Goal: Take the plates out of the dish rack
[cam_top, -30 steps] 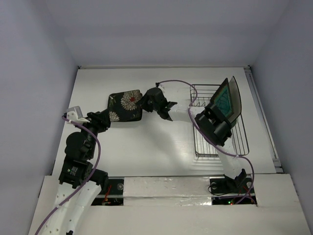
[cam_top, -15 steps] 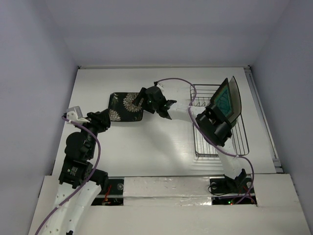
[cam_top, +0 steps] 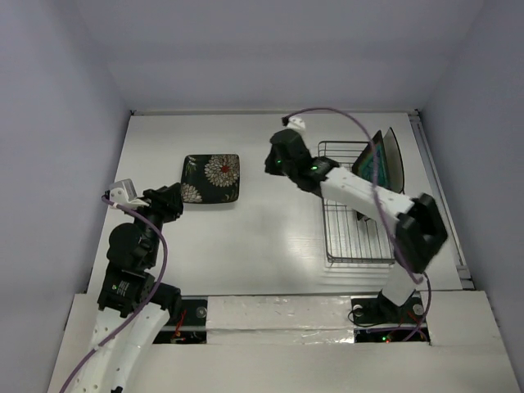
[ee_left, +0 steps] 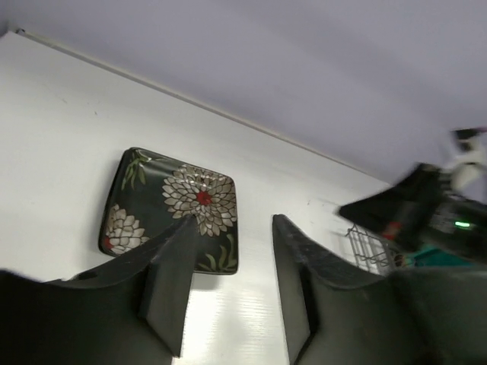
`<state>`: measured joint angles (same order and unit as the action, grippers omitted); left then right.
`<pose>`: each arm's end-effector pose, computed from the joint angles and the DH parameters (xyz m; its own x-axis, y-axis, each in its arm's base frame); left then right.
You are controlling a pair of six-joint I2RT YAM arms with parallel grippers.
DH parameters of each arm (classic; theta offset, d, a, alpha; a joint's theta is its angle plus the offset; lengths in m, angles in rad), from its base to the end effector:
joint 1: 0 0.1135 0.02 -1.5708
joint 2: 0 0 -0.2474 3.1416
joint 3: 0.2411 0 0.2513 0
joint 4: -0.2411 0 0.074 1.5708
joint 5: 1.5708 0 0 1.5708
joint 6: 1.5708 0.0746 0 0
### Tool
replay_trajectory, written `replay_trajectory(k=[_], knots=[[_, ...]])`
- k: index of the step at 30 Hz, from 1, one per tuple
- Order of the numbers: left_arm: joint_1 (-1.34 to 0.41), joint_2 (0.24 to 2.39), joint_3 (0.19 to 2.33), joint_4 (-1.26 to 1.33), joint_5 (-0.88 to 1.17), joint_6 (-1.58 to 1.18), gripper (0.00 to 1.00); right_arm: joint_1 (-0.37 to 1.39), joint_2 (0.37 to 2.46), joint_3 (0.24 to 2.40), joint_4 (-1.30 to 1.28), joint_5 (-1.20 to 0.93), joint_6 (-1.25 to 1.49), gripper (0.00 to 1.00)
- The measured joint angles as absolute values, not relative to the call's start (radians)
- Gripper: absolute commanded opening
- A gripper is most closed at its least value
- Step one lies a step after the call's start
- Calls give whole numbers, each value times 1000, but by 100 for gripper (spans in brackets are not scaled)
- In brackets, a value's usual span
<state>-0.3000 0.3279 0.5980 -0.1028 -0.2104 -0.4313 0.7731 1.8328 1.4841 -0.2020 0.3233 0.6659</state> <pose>0.1478 -0.0294 0.3406 0.1059 -0.4607 -0.8812 0.1503 0.8834 -0.4438 0.3438 0.3024 0.2497 -0.5839 0.2487 -0.7728 -0.1369 0.9081 0.3957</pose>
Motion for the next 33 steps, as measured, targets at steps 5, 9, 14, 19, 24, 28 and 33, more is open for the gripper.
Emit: replay_trajectory(k=[5, 9, 14, 19, 24, 28, 33], knots=[[-300, 319, 598, -102, -210, -434, 0, 667, 1470, 1360, -325, 426, 531, 0], [-301, 311, 598, -107, -210, -433, 0, 506, 1271, 1305, -452, 511, 440, 0], [-313, 302, 598, -114, -211, -433, 8, 400, 1177, 1292, -629, 582, 376, 46], [-327, 297, 598, -118, -210, -435, 17, 244, 1180, 1314, -741, 528, 297, 64], [-331, 286, 598, -119, -210, -435, 23, 188, 1259, 1365, -780, 459, 254, 65], [-339, 278, 598, -119, -210, -435, 25, 160, 1342, 1374, -785, 401, 237, 61], [-339, 270, 598, -120, -210, -435, 25, 123, 1415, 1378, -788, 340, 223, 51]])
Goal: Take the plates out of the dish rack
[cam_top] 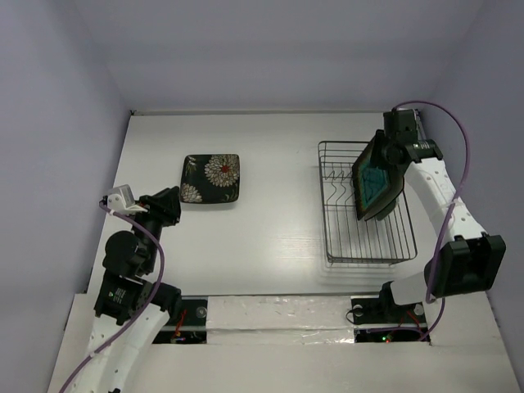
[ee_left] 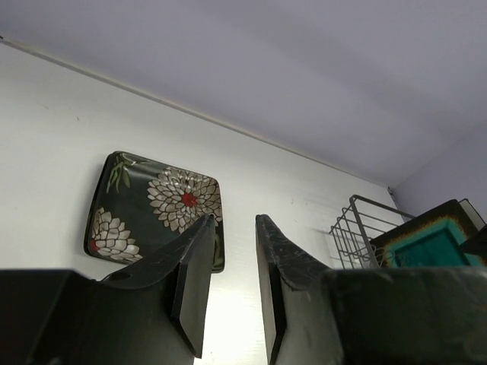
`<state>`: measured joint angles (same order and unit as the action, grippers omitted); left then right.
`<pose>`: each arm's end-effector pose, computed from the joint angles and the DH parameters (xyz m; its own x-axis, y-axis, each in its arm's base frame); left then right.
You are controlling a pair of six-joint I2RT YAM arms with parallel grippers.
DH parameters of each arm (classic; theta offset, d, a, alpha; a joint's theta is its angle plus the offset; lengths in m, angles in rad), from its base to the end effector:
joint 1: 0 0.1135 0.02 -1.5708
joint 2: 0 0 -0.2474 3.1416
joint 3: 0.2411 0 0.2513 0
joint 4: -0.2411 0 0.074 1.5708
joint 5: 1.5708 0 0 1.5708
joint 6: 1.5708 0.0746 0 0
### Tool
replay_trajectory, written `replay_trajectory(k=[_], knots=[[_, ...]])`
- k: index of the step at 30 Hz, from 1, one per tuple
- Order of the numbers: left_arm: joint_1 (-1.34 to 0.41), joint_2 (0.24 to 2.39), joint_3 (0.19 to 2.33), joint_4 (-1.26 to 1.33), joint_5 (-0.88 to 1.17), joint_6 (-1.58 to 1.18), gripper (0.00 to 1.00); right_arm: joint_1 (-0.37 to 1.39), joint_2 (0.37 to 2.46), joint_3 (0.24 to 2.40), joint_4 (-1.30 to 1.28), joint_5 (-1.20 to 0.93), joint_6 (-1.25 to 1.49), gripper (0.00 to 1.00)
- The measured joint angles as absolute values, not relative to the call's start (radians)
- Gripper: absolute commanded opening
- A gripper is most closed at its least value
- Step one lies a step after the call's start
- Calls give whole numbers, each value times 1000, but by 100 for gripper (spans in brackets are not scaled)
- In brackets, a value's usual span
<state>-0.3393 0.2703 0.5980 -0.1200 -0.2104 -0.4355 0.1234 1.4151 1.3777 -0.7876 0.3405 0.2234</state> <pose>0.1345 -0.0309 0.3452 0.1203 -0.4800 -0.8690 0.2024 0.8688 -0.4518 0.3263 0.0154 0.3027 -0.6867 0.1253 -0.7160 0.2677 0.9594 -0.0889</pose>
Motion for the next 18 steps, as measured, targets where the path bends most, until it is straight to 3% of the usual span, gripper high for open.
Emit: replay_trajectory(k=[4, 8, 12, 18], knots=[[-345, 264, 598, -120, -210, -435, 26, 118, 1459, 1385, -786, 319, 216, 41], [-347, 264, 598, -121, -210, -435, 27, 118, 1481, 1397, -795, 321, 204, 18], [-347, 264, 598, -121, -211, -435, 28, 116, 1482, 1405, -818, 329, 138, 2], [-347, 264, 598, -121, -210, -435, 29, 116, 1486, 1443, -893, 332, 125, 0]])
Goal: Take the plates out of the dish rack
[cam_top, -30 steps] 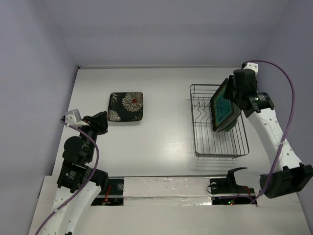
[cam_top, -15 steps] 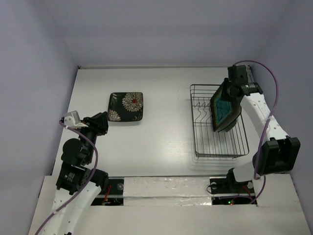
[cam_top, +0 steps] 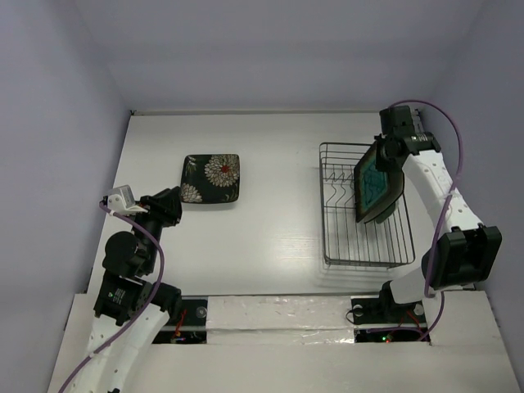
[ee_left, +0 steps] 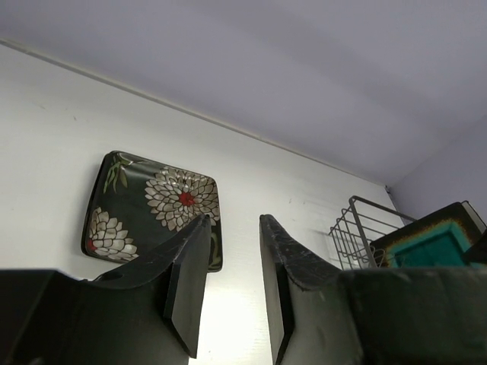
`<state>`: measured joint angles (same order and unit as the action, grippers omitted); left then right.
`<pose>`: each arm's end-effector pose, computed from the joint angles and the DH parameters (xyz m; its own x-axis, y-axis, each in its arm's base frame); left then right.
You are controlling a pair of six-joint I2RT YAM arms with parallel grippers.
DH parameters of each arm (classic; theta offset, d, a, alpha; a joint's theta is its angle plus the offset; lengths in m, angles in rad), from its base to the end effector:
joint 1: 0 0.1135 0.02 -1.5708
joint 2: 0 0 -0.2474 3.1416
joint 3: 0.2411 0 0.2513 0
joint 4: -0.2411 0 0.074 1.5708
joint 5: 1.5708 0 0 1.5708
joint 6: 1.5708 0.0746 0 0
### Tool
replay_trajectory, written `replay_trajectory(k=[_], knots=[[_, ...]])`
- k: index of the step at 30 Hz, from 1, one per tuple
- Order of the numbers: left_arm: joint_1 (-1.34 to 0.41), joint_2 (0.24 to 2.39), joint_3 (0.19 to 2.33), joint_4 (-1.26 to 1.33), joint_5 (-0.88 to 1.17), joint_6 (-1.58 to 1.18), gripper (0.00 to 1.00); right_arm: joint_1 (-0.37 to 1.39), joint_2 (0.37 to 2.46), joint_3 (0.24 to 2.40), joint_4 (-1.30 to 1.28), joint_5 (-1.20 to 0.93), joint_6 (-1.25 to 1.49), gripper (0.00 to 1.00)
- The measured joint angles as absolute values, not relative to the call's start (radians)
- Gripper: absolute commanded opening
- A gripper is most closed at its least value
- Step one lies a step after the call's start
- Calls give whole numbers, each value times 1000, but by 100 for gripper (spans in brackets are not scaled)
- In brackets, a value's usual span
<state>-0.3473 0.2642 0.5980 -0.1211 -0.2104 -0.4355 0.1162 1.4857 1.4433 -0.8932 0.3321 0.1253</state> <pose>0.1329 -0.0315 0.3458 0.1205 -0.4824 -0.8676 0.2115 0.8664 -0.4523 0.3317 0.0142 0.2933 -0.7829 0.0276 -0.6215 0.1818 0.9655 -0.1862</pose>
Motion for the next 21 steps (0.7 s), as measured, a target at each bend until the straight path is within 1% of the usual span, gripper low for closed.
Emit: replay_trajectory(k=[4, 8, 14, 18, 21], knots=[[-347, 265, 598, -121, -210, -435, 30, 121, 1491, 1518, -988, 343, 114, 0], [-347, 266, 598, -120, -210, -435, 31, 139, 1499, 1647, -1066, 394, 108, 0], [-347, 266, 598, -120, -210, -435, 31, 160, 1496, 1824, -1089, 422, 130, 0], [-347, 267, 598, -120, -210, -435, 31, 228, 1454, 1850, -1053, 380, 167, 0], [-347, 269, 598, -120, -210, -435, 31, 310, 1399, 1816, -988, 331, 218, 0]])
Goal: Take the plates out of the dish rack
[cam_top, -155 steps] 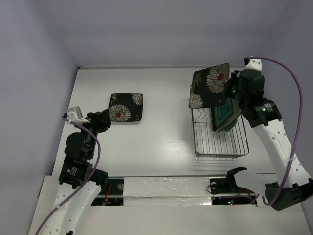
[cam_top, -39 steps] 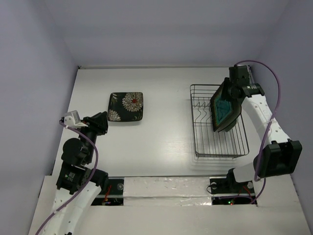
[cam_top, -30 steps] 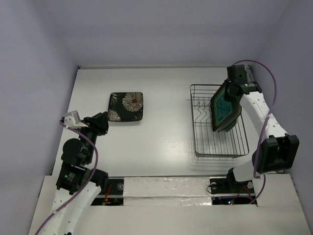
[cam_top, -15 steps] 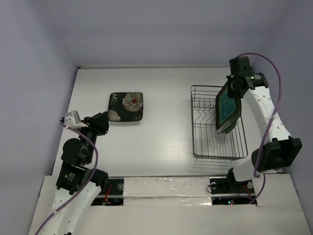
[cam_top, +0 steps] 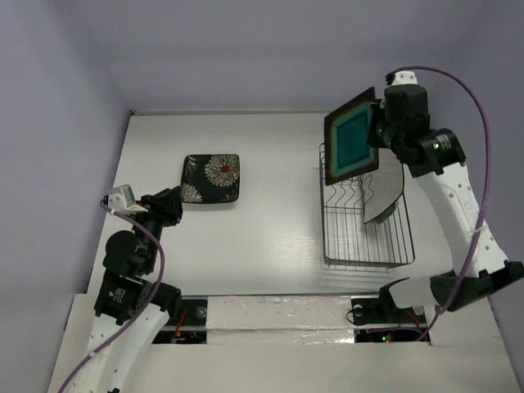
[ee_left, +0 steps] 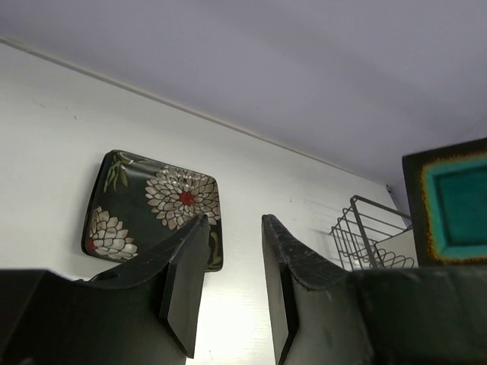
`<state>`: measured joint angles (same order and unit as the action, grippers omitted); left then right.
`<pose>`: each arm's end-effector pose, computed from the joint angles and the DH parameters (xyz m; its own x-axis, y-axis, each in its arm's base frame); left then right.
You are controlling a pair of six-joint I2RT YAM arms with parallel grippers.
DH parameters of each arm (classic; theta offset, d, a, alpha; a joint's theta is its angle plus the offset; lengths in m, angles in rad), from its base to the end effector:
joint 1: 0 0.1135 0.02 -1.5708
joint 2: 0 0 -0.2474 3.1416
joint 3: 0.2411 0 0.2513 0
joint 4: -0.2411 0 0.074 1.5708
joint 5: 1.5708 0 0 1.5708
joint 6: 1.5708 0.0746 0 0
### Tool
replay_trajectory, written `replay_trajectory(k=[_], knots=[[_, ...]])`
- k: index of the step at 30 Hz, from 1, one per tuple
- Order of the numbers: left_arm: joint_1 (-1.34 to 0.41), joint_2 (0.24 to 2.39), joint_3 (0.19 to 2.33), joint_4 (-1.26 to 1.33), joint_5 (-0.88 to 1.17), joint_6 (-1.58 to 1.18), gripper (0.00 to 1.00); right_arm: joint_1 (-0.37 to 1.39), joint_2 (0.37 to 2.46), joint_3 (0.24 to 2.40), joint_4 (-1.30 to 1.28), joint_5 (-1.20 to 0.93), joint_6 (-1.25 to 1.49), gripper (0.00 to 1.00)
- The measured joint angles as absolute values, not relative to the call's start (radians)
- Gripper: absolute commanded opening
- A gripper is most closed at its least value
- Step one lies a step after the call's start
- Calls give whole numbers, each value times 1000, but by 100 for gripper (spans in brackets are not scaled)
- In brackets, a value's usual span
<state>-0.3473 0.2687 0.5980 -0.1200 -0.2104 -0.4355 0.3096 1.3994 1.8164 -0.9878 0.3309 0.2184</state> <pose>0.1339 -0.0319 0.3454 0.1178 -0.4814 -0.8686 0.2100 0.8669 -0.4520 0.2915 0.0678 0.4329 -0.5084 0.0525 -0.8595 0.0844 0.9964 0.0109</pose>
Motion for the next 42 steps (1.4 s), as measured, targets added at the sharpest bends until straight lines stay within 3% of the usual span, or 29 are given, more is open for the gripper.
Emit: replay_trajectory(k=[7, 12, 18, 27, 39, 41, 42], knots=[[-347, 283, 598, -120, -210, -435, 36, 467, 1287, 1439, -502, 125, 481, 0], [-347, 286, 598, -120, -210, -435, 44, 548, 1477, 1300, -163, 30, 701, 0], [-347, 289, 598, -120, -210, -435, 46, 632, 1750, 1299, 105, 19, 877, 0], [-347, 294, 598, -120, -210, -435, 47, 713, 2055, 1454, 241, 19, 1041, 0], [-347, 299, 598, -120, -210, -435, 47, 753, 2209, 1537, 270, 20, 1128, 0], [-347, 299, 598, -120, -210, -435, 47, 754, 2219, 1542, 284, 20, 1137, 4], [-348, 299, 598, -120, -210, -435, 47, 754, 2220, 1542, 289, 19, 1141, 13]])
